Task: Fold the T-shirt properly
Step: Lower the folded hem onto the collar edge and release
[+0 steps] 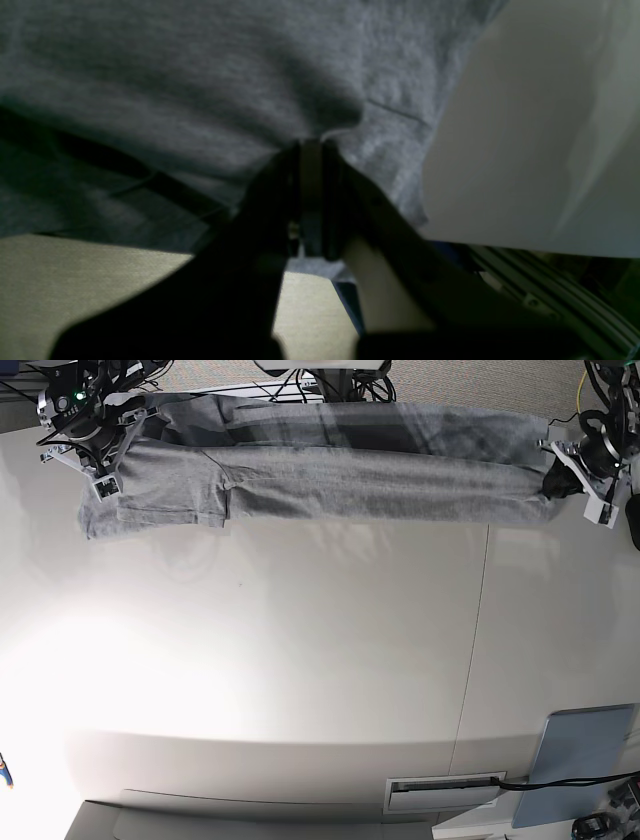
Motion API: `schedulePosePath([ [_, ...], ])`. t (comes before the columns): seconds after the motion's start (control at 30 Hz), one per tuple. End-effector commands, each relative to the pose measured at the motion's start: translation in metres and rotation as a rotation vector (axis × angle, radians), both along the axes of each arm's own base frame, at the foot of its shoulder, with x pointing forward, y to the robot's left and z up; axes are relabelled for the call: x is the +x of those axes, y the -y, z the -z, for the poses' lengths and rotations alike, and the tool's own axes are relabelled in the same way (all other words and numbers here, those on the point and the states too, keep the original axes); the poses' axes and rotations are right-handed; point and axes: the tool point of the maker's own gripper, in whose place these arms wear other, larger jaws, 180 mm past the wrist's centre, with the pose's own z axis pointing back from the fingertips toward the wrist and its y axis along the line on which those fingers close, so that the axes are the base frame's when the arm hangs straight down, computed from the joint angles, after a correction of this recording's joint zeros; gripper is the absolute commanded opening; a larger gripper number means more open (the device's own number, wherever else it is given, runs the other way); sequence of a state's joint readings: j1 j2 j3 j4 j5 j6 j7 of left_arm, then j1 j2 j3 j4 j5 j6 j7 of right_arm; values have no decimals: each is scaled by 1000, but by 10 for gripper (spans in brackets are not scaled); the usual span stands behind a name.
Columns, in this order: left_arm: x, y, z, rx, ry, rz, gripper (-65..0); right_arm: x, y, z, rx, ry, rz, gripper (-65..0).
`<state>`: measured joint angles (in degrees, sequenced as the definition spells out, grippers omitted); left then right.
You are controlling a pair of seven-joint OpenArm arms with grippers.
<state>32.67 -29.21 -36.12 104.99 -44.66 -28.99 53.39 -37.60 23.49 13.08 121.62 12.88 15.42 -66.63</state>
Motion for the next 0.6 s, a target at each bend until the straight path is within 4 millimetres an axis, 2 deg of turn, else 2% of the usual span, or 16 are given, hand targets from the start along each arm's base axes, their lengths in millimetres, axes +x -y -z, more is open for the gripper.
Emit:
schedulePosePath([
  [0.0, 4, -6, -8, 18, 23, -2, -650, 4, 6, -8, -34, 18, -8, -650],
  [0.2, -11, -6, -2, 15, -12, -3, -650, 3, 7, -8, -36, 11, -5, -650],
  [0.37, -10, -6, -4, 9, 12, -9, -650, 3, 5, -7, -34, 8, -21, -650],
  [0.47, -8, -6, -5, 7, 27, -11, -647, 0, -1, -5, -29, -25, -113, -650],
  [0.57, -7, -6, -5, 6, 29, -12, -544, -3, -8, -2, -25, -63, -212, -650],
])
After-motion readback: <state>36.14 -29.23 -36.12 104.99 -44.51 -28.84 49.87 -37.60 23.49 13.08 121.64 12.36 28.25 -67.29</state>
